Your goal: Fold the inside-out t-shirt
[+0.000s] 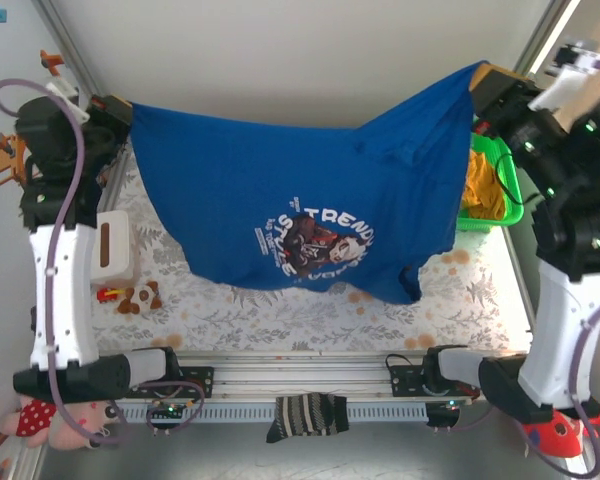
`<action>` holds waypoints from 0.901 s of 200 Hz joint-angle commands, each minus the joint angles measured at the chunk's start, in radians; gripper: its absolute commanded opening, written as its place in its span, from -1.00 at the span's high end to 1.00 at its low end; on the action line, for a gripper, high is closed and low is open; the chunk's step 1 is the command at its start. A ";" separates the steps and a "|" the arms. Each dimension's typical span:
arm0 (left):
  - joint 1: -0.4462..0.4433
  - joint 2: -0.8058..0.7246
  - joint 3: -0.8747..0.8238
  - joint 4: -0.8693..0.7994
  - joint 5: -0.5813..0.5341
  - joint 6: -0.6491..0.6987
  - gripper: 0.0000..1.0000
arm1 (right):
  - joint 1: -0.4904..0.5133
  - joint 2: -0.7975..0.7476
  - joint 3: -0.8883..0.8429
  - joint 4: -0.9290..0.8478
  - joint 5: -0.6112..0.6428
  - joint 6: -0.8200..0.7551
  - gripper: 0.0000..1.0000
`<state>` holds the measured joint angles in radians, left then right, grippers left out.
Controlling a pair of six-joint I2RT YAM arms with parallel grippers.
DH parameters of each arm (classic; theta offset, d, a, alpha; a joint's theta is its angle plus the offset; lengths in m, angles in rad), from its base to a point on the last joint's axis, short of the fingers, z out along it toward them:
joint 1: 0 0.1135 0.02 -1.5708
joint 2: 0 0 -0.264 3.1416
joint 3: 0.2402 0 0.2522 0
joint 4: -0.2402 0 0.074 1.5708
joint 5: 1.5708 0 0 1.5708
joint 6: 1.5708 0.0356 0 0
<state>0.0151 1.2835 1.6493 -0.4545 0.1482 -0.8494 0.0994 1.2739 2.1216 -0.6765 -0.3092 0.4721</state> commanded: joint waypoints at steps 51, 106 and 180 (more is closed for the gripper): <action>0.008 0.395 0.213 0.062 0.115 0.002 1.00 | -0.067 0.417 0.136 0.138 -0.126 0.053 1.00; 0.003 0.615 0.883 -0.180 0.131 0.008 1.00 | -0.144 0.510 0.505 0.170 -0.179 0.215 1.00; -0.004 0.220 0.059 0.101 0.153 0.025 1.00 | -0.154 0.009 -0.453 0.381 -0.217 0.231 1.00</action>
<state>0.0128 1.6180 2.0872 -0.4824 0.2905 -0.8333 -0.0536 1.3884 1.9999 -0.3733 -0.4976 0.6781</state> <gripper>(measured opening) 0.025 0.044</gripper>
